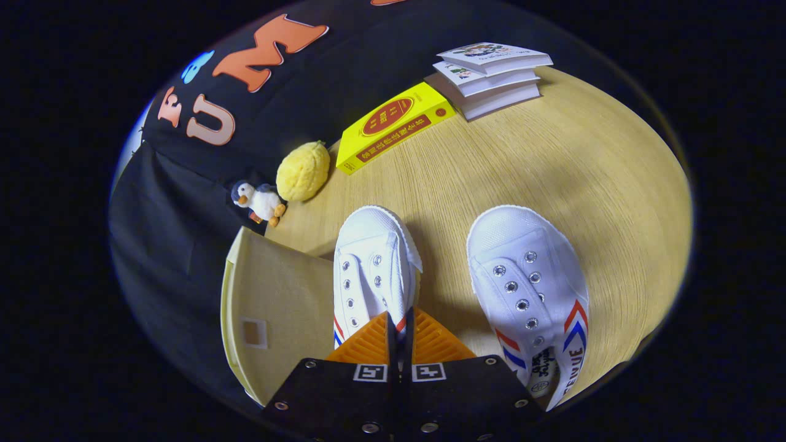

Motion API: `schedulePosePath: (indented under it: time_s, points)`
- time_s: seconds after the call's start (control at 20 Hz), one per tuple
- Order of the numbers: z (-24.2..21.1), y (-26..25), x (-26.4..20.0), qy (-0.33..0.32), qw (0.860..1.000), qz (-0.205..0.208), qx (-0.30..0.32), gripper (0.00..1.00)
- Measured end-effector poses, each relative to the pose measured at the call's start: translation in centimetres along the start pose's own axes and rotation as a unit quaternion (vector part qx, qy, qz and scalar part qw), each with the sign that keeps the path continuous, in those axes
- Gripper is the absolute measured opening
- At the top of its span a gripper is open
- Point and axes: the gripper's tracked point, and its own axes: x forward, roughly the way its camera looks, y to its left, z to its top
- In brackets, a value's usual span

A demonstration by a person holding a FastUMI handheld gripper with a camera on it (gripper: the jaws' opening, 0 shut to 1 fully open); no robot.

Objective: Open the storage box then place both shoes into the box .Put the left shoe in first, then the right shoe, with the right side of both shoes facing outward in a uniform manner.

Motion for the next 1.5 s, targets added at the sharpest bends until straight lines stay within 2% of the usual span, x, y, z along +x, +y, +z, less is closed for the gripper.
schedulePosePath:
  time_s: [0.2,0.45,0.65,0.95,1.25,1.5]
  points:
    - [2.3,3.7,-4.3,-0.038,0.999,-0.011,-0.02,0.0]
    - [4.4,11.4,-9.4,-0.091,0.996,0.009,-0.018,0.0]
    - [3.1,17.2,-10.6,-0.097,0.995,0.022,-0.023,0.0]
    - [-2.7,23.3,-6.9,-0.057,0.997,0.038,-0.02,0.0]
    - [-7.0,23.8,-2.6,-0.033,0.999,0.002,-0.011,0.0]
    - [-7.8,23.7,-0.4,-0.03,0.999,-0.026,-0.014,0.0]
